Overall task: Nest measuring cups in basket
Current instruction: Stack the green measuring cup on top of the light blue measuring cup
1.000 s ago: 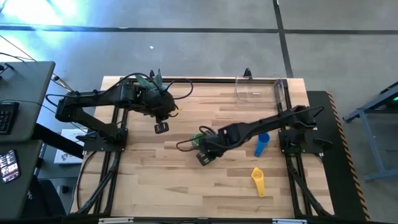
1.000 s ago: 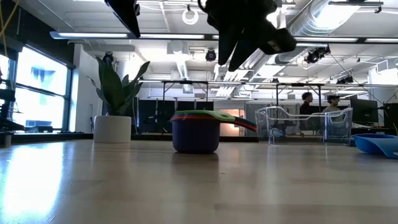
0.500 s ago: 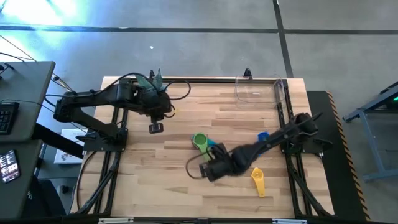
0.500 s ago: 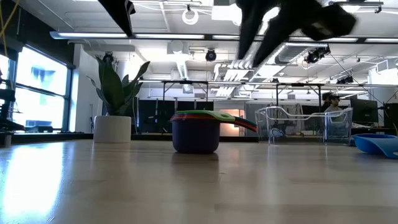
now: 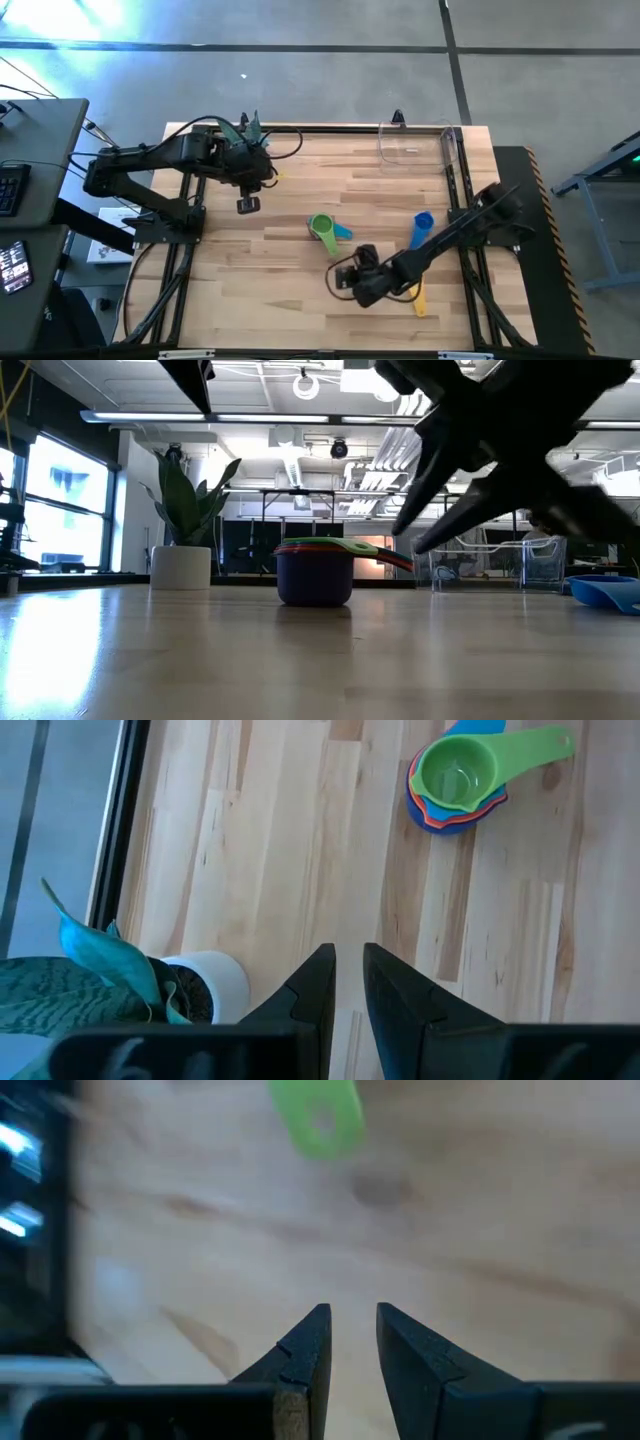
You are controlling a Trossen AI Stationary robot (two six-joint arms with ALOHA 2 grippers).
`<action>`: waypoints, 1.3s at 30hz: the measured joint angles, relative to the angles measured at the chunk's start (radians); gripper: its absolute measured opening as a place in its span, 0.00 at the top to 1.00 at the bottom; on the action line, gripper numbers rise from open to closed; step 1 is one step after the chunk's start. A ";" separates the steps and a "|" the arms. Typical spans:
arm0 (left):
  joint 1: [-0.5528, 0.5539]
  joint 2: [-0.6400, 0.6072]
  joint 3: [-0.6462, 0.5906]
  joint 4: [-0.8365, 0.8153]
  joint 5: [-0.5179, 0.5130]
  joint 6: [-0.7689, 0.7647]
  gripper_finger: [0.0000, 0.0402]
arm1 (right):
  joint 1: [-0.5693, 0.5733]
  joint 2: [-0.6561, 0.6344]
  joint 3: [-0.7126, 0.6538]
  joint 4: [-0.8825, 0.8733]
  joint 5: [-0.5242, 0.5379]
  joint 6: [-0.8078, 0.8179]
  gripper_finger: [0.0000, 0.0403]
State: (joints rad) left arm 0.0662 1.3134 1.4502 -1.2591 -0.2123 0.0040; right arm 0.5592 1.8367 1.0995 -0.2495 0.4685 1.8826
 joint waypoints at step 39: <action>0.000 0.001 0.000 0.000 0.000 0.000 0.88 | -0.145 -0.028 -0.387 0.731 0.073 -0.208 0.64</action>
State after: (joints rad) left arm 0.0662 1.3144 1.4502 -1.2594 -0.2123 0.0044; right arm 0.4146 1.8091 0.7124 0.4816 0.5411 1.6747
